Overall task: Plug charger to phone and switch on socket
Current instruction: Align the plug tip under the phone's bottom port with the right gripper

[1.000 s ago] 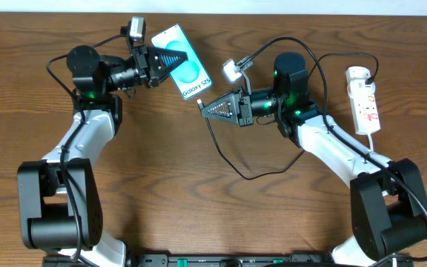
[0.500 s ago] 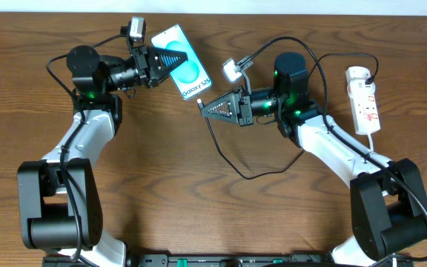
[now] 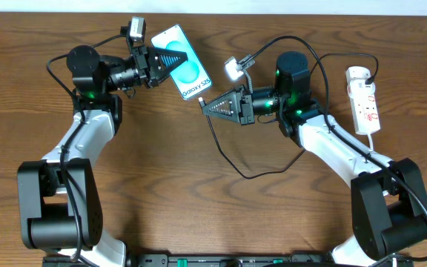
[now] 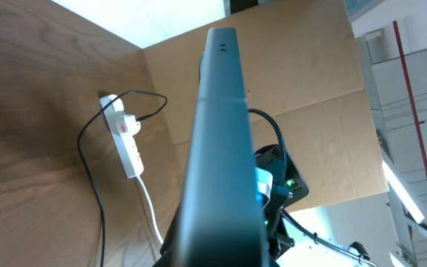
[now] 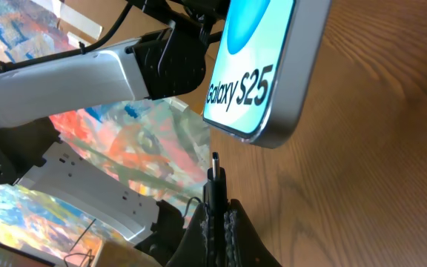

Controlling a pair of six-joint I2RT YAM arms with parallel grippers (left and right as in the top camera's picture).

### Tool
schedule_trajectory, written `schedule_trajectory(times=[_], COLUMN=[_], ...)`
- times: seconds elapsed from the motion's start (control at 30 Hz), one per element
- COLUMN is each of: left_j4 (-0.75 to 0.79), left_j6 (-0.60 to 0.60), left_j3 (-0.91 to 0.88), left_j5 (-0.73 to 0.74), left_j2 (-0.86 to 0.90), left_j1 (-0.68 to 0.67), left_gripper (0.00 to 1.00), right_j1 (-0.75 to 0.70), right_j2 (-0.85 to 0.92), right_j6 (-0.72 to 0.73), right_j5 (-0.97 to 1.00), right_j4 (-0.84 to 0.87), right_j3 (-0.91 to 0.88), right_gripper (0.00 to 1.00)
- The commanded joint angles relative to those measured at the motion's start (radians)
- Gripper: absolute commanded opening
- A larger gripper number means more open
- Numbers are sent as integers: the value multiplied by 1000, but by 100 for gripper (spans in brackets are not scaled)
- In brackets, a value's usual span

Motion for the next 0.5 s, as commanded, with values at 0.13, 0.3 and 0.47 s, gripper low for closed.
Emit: schedule_trajectory(times=[0.13, 0.3, 0.47], left_j4=[9, 9, 9], left_j6=[24, 24, 24], left_j3=[8, 8, 7], left_j5=[33, 40, 39], left_j2=[-10, -10, -10], left_j1=[-1, -1, -1], left_gripper=[7, 7, 7], right_j1=[-7, -7, -7], right_j2=[0, 0, 0], right_j6=[5, 6, 6], right_j5=[11, 11, 12], right_j4=[6, 10, 10], right_j3=[6, 6, 6], right_gripper=[1, 1, 1])
